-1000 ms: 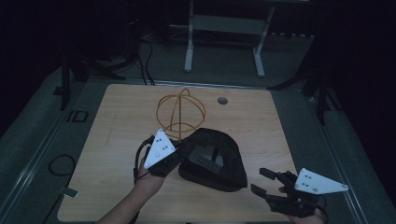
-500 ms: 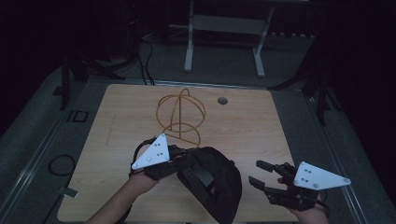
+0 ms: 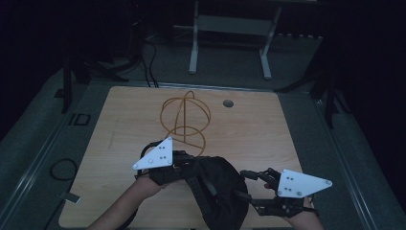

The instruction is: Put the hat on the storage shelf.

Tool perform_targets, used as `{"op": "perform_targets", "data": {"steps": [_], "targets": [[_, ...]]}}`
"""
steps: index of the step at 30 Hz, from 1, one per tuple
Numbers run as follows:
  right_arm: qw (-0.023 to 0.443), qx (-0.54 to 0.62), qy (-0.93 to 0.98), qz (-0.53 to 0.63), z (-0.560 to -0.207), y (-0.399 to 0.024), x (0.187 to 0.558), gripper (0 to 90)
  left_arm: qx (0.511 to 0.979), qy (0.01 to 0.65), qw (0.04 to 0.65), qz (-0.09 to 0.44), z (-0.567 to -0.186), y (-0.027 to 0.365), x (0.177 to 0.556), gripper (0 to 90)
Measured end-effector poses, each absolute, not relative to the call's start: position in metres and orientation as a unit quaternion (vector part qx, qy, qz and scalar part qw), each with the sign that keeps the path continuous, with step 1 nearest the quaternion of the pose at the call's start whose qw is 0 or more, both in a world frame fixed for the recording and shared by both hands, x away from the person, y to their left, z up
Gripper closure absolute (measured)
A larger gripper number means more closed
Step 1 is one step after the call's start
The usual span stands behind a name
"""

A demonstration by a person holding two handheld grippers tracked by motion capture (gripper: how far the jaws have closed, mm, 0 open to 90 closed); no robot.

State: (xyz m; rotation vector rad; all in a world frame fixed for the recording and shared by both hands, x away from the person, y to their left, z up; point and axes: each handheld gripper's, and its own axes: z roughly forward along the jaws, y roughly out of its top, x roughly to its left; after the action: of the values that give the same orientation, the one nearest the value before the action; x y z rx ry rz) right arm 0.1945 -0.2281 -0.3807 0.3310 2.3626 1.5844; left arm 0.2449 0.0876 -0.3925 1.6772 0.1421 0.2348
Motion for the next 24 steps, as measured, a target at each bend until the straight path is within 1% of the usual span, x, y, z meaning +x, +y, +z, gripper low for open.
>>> {"op": "perform_targets", "data": {"steps": [7, 9, 10, 12, 13, 16, 17, 24], "targets": [[0.139, 0.107, 0.820, 0.546, -0.383, -0.224, 0.194, 50.2, 0.738, 0.065, 0.665, 0.095, -0.392, 0.086, 0.246, 88.7], [0.142, 0.108, 0.818, 0.547, -0.383, -0.224, 0.194, 57.2, 0.736, 0.067, 0.667, 0.093, -0.392, 0.086, 0.247, 88.7], [0.142, 0.105, 0.818, 0.547, -0.383, -0.223, 0.194, 58.6, 0.736, 0.068, 0.667, 0.093, -0.392, 0.085, 0.248, 88.6], [0.145, 0.098, 0.821, 0.543, -0.384, -0.222, 0.193, 67.6, 0.733, 0.071, 0.671, 0.088, -0.392, 0.085, 0.249, 88.7], [0.144, 0.094, 0.823, 0.541, -0.384, -0.221, 0.192, 70.3, 0.733, 0.073, 0.671, 0.085, -0.392, 0.085, 0.249, 88.7], [0.153, 0.093, 0.828, 0.531, -0.384, -0.218, 0.191, 85.8, 0.735, 0.076, 0.667, 0.090, -0.392, 0.085, 0.250, 88.7], [0.153, 0.098, 0.826, 0.533, -0.384, -0.218, 0.191, 87.7, 0.737, 0.077, 0.665, 0.093, -0.392, 0.085, 0.250, 88.7], [0.146, 0.120, 0.818, 0.544, -0.383, -0.222, 0.194, 88.7, 0.754, 0.100, 0.641, 0.105, -0.397, 0.087, 0.256, 88.2]]}}
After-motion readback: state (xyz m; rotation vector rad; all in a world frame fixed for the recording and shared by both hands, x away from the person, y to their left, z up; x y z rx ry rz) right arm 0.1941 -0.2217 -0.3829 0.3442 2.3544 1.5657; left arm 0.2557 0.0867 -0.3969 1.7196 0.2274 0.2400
